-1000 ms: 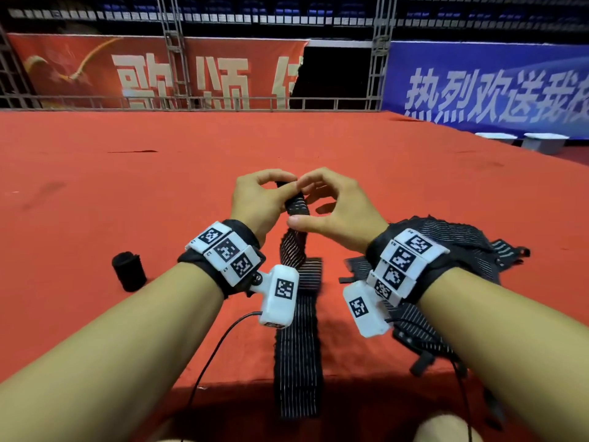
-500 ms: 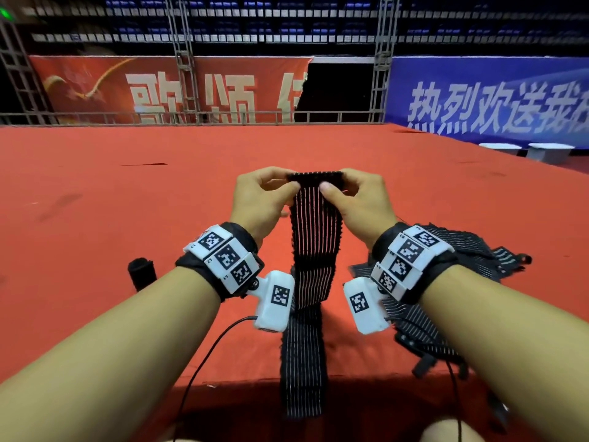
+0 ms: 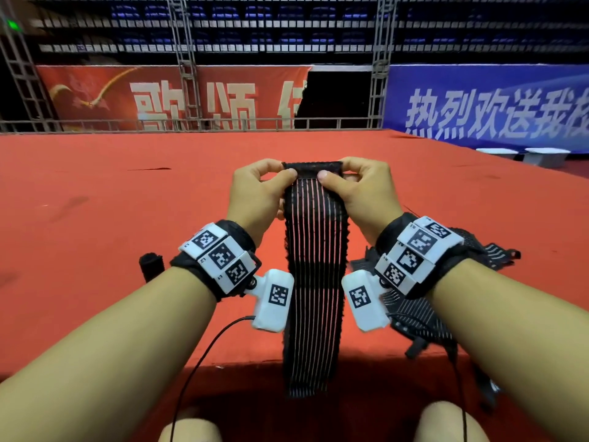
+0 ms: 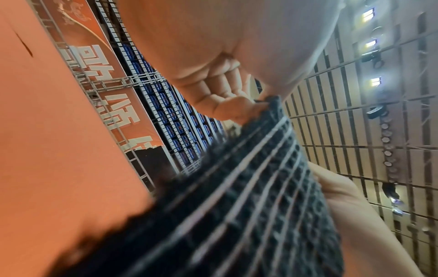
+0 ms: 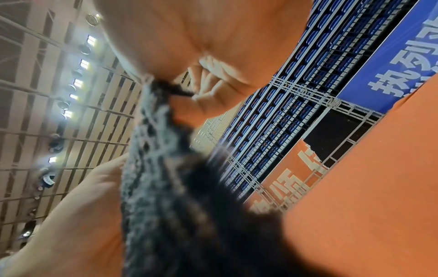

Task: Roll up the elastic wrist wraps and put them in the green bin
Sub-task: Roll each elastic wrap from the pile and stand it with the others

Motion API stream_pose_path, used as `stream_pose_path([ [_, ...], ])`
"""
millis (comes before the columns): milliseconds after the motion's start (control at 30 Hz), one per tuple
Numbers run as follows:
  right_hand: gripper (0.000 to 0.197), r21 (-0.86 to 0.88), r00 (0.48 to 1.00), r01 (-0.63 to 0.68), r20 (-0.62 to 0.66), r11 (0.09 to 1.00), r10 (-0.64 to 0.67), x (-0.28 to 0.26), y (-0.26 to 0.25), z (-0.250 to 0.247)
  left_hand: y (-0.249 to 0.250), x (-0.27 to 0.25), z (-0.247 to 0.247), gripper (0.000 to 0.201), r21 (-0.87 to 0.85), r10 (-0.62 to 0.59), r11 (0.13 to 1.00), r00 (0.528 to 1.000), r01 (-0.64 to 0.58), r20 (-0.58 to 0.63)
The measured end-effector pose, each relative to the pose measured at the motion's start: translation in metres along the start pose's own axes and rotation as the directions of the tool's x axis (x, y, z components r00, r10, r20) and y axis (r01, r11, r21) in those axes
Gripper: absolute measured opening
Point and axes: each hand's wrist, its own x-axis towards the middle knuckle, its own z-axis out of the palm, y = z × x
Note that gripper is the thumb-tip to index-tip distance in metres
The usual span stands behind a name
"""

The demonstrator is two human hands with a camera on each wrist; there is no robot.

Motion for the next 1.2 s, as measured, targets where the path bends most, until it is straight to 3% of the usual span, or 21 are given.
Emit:
stream_pose_path([
  [233, 0.011, -0.224, 0.961, -0.241, 0.083, 0.944, 0.265, -0.014, 0.066, -0.004, -0.060, -0.019, -0.005, 0.022, 0.166, -0.268, 0.952, 0.963, 0.258, 0.042],
  [433, 0.024, -0.519, 0.925, -0.237, 0.138, 0.821, 0.354, -0.020, 0.135, -0.005, -0.123, -0.023, -0.012, 0.020, 0.269, -0.386, 0.895, 0.920, 0.356, 0.068],
  [700, 0.032, -0.607, 0.905, -0.257, 0.123, 0.752, 0.408, -0.005, 0.189, -0.005, -0.189, 0.003, -0.027, 0.020, 0.392, -0.359, 0.866, 0.931, 0.310, 0.057],
  [900, 0.033, -0.644, 0.873, -0.324, 0.079, 0.693, 0.481, 0.008, 0.236, -0.002, -0.240, 0.022, -0.027, 0.025, 0.397, -0.423, 0.840, 0.905, 0.370, 0.052],
  [1200, 0.034, -0.730, 0.758, -0.348, 0.150, 0.588, 0.635, 0.037, 0.290, -0.004, -0.303, 0.063, -0.031, 0.031, 0.464, -0.473, 0.804, 0.873, 0.371, 0.121],
])
